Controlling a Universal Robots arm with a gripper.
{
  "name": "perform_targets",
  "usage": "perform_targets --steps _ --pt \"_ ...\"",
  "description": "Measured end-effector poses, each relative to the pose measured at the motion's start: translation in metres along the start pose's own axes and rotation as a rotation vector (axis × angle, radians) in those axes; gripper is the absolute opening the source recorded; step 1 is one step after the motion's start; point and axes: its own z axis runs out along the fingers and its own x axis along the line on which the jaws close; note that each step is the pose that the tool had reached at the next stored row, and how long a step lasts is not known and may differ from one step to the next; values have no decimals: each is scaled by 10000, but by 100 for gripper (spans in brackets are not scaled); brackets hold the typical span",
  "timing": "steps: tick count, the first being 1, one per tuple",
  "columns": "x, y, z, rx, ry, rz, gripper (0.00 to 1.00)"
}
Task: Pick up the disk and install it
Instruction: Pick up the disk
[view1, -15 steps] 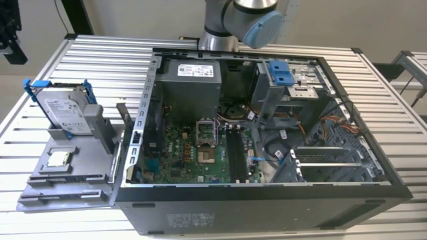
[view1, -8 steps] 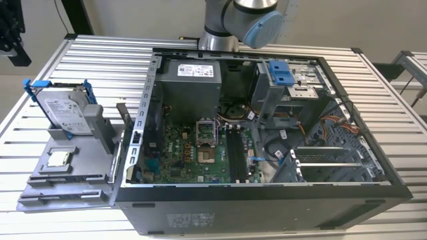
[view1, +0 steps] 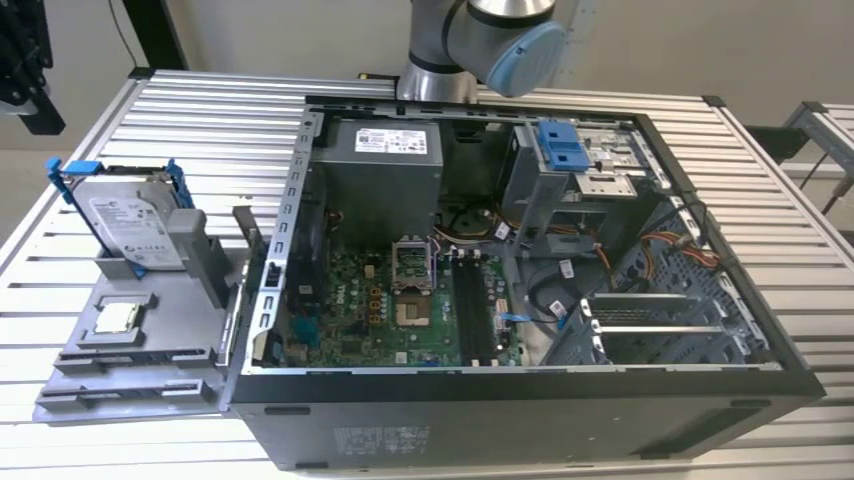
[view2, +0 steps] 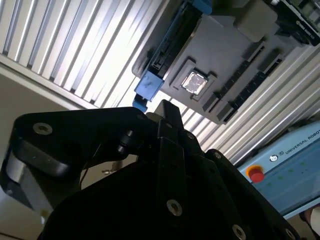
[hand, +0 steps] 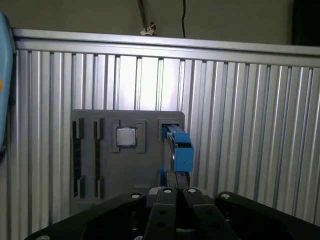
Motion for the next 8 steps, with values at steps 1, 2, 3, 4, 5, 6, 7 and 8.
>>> perform_targets --steps 1,2,3,4,5,6,7,8 --pt "0 0 0 0 1 0 0" --pt "0 0 0 0 2 0 0" --pt "0 0 0 0 2 0 0" --pt "0 0 0 0 2 0 0" --pt "0 0 0 0 2 0 0" --pt "0 0 0 0 2 -1 0" --pt "0 0 0 0 2 -1 0" --pt "0 0 0 0 2 -1 0"
